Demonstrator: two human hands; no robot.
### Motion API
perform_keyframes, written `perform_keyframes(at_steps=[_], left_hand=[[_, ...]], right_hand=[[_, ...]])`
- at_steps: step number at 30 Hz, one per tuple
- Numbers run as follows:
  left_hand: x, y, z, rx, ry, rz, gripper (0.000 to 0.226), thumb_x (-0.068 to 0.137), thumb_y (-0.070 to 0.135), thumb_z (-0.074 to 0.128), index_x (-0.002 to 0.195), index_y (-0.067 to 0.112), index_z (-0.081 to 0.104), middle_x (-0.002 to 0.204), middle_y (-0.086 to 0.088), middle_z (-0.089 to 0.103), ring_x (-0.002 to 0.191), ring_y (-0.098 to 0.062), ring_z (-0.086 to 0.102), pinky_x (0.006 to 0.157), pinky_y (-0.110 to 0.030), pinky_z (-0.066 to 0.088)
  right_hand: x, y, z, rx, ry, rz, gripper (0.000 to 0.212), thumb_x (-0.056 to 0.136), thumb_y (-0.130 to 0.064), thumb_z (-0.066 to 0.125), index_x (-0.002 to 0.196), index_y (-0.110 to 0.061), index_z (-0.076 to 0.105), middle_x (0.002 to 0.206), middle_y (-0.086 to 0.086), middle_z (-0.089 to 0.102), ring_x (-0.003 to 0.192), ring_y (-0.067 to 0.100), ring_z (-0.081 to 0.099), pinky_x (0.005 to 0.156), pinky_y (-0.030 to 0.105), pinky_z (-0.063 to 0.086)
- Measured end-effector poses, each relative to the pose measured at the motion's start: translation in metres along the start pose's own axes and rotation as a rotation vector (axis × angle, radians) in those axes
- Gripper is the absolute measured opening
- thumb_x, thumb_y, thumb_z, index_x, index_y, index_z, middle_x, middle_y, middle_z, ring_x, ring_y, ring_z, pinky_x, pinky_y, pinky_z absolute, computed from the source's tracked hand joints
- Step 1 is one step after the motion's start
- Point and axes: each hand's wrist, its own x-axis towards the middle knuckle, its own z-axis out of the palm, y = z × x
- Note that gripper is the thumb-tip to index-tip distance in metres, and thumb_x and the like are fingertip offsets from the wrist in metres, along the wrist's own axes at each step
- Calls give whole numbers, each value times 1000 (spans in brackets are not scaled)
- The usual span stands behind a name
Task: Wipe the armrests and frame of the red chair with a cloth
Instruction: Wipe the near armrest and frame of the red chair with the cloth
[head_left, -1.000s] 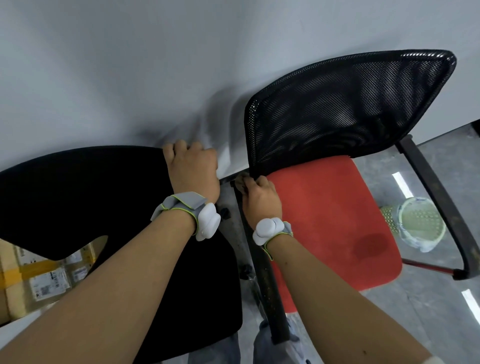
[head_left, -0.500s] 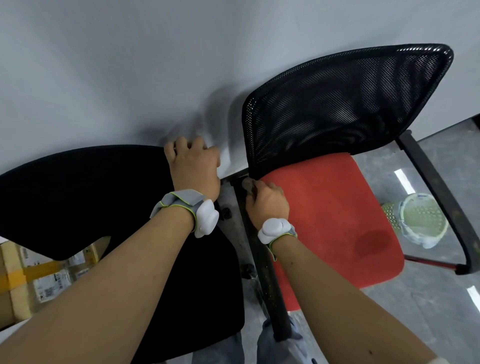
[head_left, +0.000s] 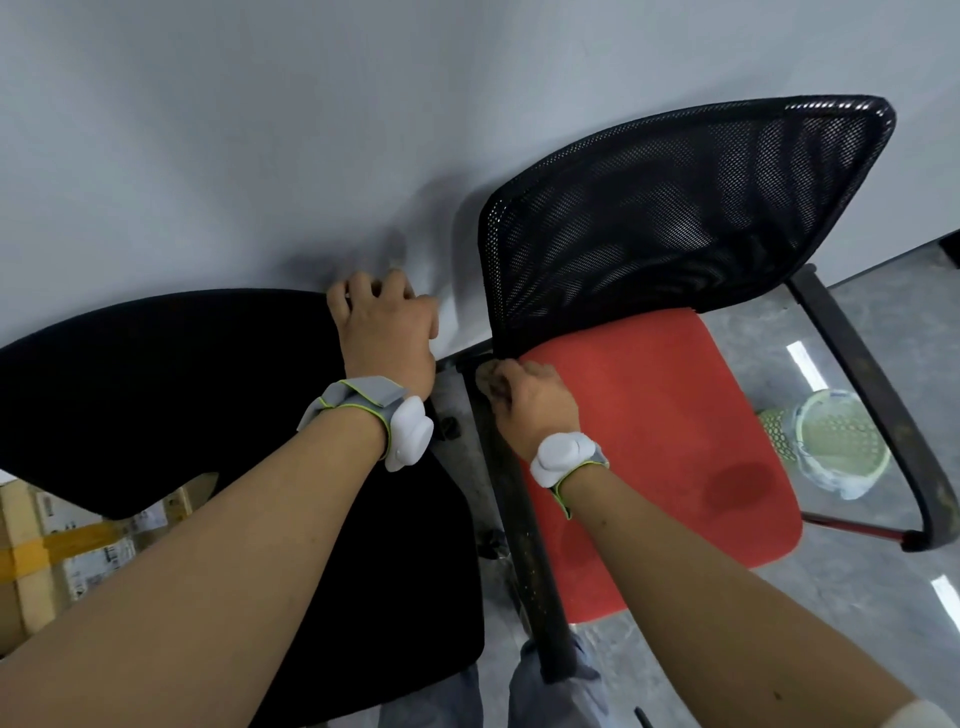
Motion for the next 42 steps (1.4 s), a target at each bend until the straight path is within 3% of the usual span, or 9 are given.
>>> perform_keyframes(at_steps=[5, 10, 12, 19, 22, 26, 32, 36, 42], left_hand=[[0, 1, 1, -7, 5, -9, 24, 59, 1, 64, 67, 24, 65, 97, -1, 57, 96, -36, 48, 93, -43, 22], [-2, 2, -2, 13, -30, 0, 21, 61, 4, 66, 66, 25, 68, 98, 2, 57, 98, -36, 48, 94, -43, 20], [-2, 4, -4, 18, -59, 7, 19, 65, 7, 66, 66, 25, 70, 101, 3, 58, 101, -36, 47, 95, -44, 20], [-3, 4, -5, 12, -61, 7, 19, 64, 8, 67, 67, 26, 71, 101, 4, 58, 100, -34, 46, 92, -43, 20], [-4, 5, -6, 29, -63, 15, 20, 66, 7, 66, 69, 26, 71, 103, 5, 58, 101, -34, 46, 91, -42, 18], [-4, 4, -7, 31, -76, 18, 22, 69, 7, 69, 70, 29, 74, 105, 9, 60, 105, -33, 45, 92, -40, 17], [-4, 2, -7, 35, -91, 17, 23, 73, 11, 70, 76, 32, 77, 108, 11, 61, 108, -31, 43, 94, -41, 17], [-3, 3, -7, 53, -72, 28, 23, 73, 12, 70, 79, 33, 78, 109, 11, 62, 106, -31, 43, 91, -40, 17], [-5, -2, -5, 66, -38, 65, 24, 72, 13, 73, 81, 35, 78, 107, 13, 60, 105, -29, 45, 88, -39, 17]], right_hand=[[-18, -14, 13, -58, -69, -279, 30, 71, -14, 65, 100, -18, 70, 83, 5, 62, 83, 31, 57, 58, 36, 51], [-2, 4, -8, 65, 95, 69, 25, 81, -13, 58, 106, -10, 62, 98, 13, 61, 93, 34, 52, 68, 38, 47], [-1, 12, -12, 61, 111, 108, 24, 84, -13, 57, 107, -8, 61, 100, 15, 61, 94, 34, 51, 71, 38, 43], [-34, -3, 11, 115, -58, -119, 33, 79, -9, 56, 110, -14, 67, 94, 8, 61, 89, 29, 53, 64, 39, 53], [-27, 1, 5, 205, -45, -52, 31, 82, -10, 57, 111, -14, 67, 96, 10, 63, 93, 31, 53, 72, 38, 51], [-15, 12, -4, 128, 43, 91, 28, 84, -7, 55, 110, -9, 64, 99, 14, 60, 96, 33, 52, 73, 40, 50], [-35, 0, 10, 67, 9, 18, 28, 78, -4, 59, 105, -8, 66, 95, 12, 61, 88, 31, 54, 67, 42, 54], [-34, -1, 0, 166, -161, -150, 30, 79, -10, 59, 107, -16, 71, 97, 8, 66, 90, 29, 61, 71, 40, 56], [-12, 8, -9, 128, -29, 45, 22, 81, -13, 56, 100, -10, 66, 94, 14, 67, 87, 35, 62, 66, 36, 51]])
